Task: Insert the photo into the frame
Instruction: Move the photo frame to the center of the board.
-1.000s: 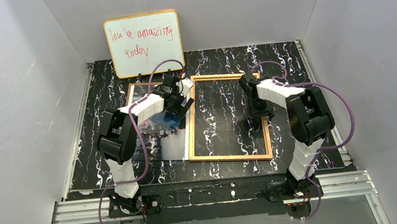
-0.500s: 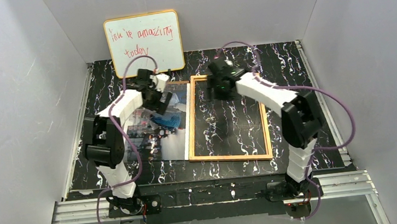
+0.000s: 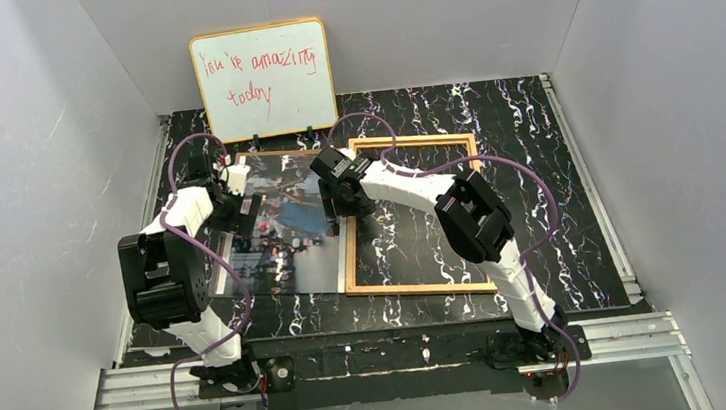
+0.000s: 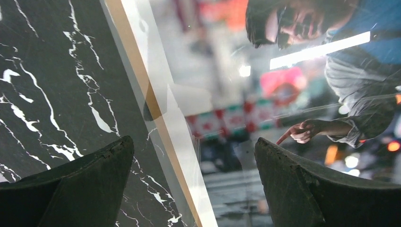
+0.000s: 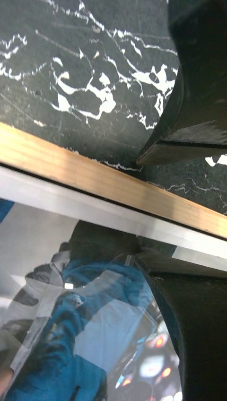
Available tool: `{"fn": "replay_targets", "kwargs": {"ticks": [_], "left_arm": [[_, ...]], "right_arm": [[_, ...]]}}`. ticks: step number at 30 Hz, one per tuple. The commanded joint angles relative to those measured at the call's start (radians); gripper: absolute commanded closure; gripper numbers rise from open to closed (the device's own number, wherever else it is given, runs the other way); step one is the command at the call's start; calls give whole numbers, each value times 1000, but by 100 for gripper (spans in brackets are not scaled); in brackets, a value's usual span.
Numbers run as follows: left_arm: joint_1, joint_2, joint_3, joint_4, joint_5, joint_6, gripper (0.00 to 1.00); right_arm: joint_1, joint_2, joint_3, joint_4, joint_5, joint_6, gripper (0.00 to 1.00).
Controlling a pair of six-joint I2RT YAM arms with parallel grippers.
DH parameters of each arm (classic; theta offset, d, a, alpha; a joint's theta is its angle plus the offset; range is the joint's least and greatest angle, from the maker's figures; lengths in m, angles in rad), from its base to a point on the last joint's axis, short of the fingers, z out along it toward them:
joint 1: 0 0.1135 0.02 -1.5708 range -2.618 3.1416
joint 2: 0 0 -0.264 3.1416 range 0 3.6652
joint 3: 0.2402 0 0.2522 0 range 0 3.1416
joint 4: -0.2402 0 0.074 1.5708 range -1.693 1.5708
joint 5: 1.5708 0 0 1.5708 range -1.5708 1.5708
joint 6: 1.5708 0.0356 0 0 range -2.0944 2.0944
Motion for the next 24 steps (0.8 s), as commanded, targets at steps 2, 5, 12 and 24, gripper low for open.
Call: {"fn": "replay_targets", "kwargs": {"ticks": [2,5,12,24], "left_arm": [[4,-44,-53,13,-29,58,2],[3,-30,-80,40,-49,74,2],[3,9,-143,100,-120,104,2],[3,11,-154,106,-93,95,2]], "right_arm": [[-4,-32,-18,-36,90,17,28],[-6,-54,-75,-24,104,25,34],[-22,-108,-178,4,125,30,38],[-70,-167,-268,51,84,44,40]]}}
